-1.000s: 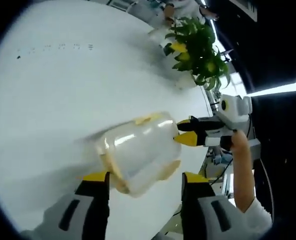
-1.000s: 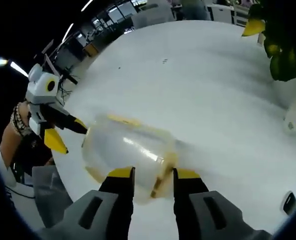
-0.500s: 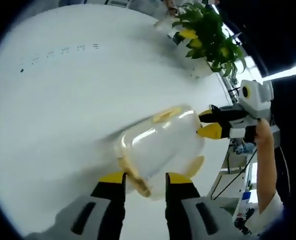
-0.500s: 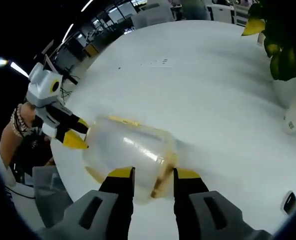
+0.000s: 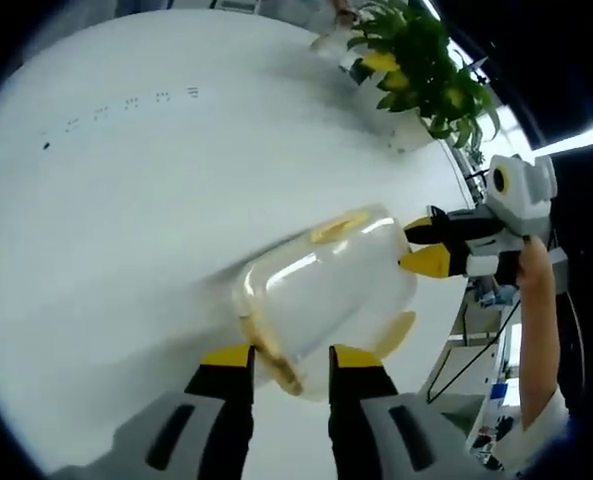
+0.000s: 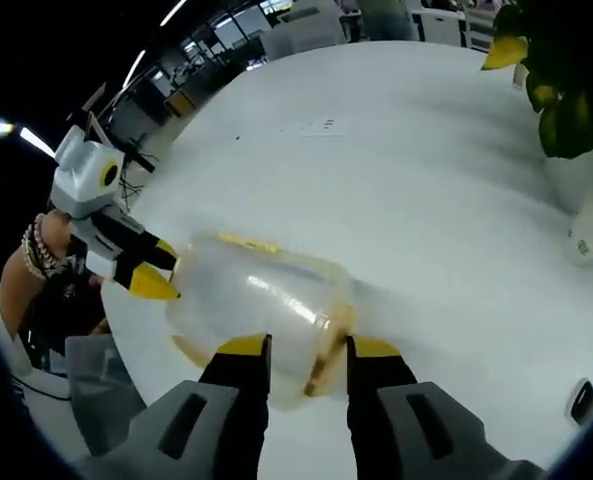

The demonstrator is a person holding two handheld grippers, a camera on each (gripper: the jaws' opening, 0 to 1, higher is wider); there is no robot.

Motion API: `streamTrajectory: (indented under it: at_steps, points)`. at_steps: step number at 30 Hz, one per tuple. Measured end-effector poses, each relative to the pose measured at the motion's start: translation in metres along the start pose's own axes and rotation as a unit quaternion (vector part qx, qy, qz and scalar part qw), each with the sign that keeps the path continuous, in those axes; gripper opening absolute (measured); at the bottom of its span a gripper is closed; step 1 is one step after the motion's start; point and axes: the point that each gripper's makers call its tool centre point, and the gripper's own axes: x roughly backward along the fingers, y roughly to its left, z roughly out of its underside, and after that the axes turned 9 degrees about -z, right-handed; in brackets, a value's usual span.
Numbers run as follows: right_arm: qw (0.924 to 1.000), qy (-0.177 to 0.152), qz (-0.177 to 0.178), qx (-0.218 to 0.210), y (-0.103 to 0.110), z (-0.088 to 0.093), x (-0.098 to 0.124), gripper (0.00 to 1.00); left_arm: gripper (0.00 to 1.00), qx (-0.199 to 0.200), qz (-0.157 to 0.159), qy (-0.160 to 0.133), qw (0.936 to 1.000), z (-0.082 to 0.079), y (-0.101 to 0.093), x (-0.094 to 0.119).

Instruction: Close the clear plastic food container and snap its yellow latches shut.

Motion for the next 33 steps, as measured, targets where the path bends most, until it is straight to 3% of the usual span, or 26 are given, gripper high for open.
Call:
streamTrajectory:
  at_steps: [30, 32, 33]
  points:
    - [0.9997, 0.012, -0.021, -0.007, -0.001, 0.002, -0.001, 0.26, 0.19, 0.051, 0.034, -0.001, 0.9981, -0.002, 0.001, -0.005]
    - [0.9996, 0.014, -0.021, -0.008, -0.002, 0.003, -0.001, 0.26, 0.18, 0.082, 0.047, 0.01, 0.9955, 0.002, -0.001, -0.01]
    - [0.9996, 0.014, -0.021, -0.007, -0.002, 0.003, -0.001, 0.26, 0.19, 0.071, 0.044, 0.004, 0.9966, 0.001, 0.001, -0.012]
